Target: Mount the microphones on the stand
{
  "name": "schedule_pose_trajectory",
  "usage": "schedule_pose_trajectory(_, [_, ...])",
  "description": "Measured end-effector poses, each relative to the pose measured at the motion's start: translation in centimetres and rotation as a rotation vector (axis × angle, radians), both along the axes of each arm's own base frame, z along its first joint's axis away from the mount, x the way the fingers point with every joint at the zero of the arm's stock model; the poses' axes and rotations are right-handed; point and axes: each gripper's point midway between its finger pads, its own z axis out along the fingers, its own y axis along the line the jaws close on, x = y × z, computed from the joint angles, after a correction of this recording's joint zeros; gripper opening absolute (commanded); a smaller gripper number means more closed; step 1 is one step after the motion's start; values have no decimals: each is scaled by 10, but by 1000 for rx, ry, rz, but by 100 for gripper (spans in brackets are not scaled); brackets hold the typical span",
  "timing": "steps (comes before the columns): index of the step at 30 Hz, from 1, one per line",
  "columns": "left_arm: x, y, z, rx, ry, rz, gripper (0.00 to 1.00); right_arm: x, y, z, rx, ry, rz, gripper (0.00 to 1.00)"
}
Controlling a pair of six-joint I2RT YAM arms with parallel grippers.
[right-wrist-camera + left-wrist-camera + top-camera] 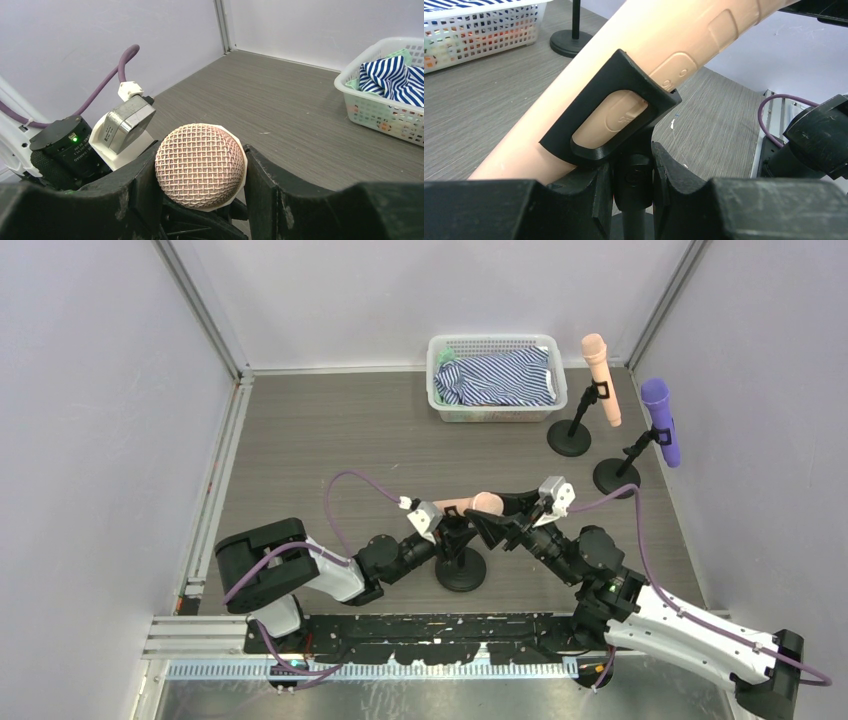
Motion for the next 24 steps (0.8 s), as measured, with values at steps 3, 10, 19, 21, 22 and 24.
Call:
schedule_pose_trajectory(3, [0, 0, 0, 0, 0, 0, 0, 0, 0, -1, -1, 1, 0, 13])
schedule_pose_trajectory(10, [-5, -4, -1, 21, -26, -22, 0, -11, -13, 0, -12, -6, 14, 76])
schedule_pose_trajectory(19, [-5, -6, 0, 34, -38, -24, 0, -34, -30, -1, -89, -30, 76, 88])
schedule_pose_trajectory(21, [-3, -8, 0, 39, -39, -18, 0, -39, -37, 6, -105, -45, 81, 88])
schedule_pose_trajectory(22, [-2, -9, 0, 43, -40, -15, 0, -41, -41, 9, -107, -53, 80, 88])
schedule_pose_trajectory(24, [2, -13, 0, 65, -49, -1, 0, -44, -47, 15, -103, -62, 73, 88])
